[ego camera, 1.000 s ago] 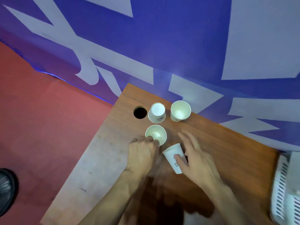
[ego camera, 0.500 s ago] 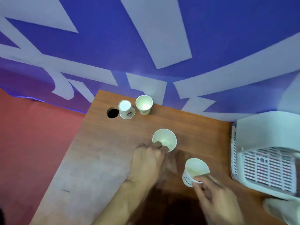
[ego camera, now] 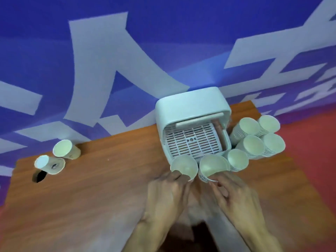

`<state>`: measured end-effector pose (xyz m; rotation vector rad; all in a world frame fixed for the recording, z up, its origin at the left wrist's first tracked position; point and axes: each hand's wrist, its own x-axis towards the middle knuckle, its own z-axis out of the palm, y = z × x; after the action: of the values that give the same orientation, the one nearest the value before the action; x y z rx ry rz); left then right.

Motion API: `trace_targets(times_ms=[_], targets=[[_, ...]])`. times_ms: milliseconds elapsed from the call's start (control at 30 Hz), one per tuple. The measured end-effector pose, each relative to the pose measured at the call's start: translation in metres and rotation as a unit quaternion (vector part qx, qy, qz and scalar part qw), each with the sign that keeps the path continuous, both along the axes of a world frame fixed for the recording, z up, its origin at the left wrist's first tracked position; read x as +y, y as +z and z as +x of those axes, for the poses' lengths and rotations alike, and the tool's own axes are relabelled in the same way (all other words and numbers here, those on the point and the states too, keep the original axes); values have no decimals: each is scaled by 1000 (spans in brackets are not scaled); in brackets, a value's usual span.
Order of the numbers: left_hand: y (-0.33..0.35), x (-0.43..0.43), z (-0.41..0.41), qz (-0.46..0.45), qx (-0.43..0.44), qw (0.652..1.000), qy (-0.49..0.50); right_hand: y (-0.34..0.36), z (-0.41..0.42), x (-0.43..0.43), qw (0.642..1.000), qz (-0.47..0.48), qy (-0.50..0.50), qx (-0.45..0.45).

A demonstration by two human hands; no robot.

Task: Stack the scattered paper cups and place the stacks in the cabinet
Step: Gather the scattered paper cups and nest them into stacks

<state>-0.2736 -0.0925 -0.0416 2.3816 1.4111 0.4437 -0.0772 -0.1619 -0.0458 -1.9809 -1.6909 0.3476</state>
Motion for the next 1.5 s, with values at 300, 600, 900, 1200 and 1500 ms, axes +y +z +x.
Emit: trace_targets(times_ms=[300, 600, 900, 1200, 1500], targets=[[19, -6, 108, 90, 26, 994, -54, -26, 99, -4, 995, 72, -38, 58], [-12, -7, 130, 40, 55, 996, -54, -66, 127, 0, 993, 52, -35, 97], [-16, -2, 135, 31, 76, 996, -39, -87, 139, 7, 991, 8, -26, 132], [-53, 4, 146, -22, 188, 979, -78, -97, 140, 16, 994, -10, -12, 110], [-75, 4, 148, -54, 109, 991, -53, -88, 140, 20, 991, -77, -28, 105]])
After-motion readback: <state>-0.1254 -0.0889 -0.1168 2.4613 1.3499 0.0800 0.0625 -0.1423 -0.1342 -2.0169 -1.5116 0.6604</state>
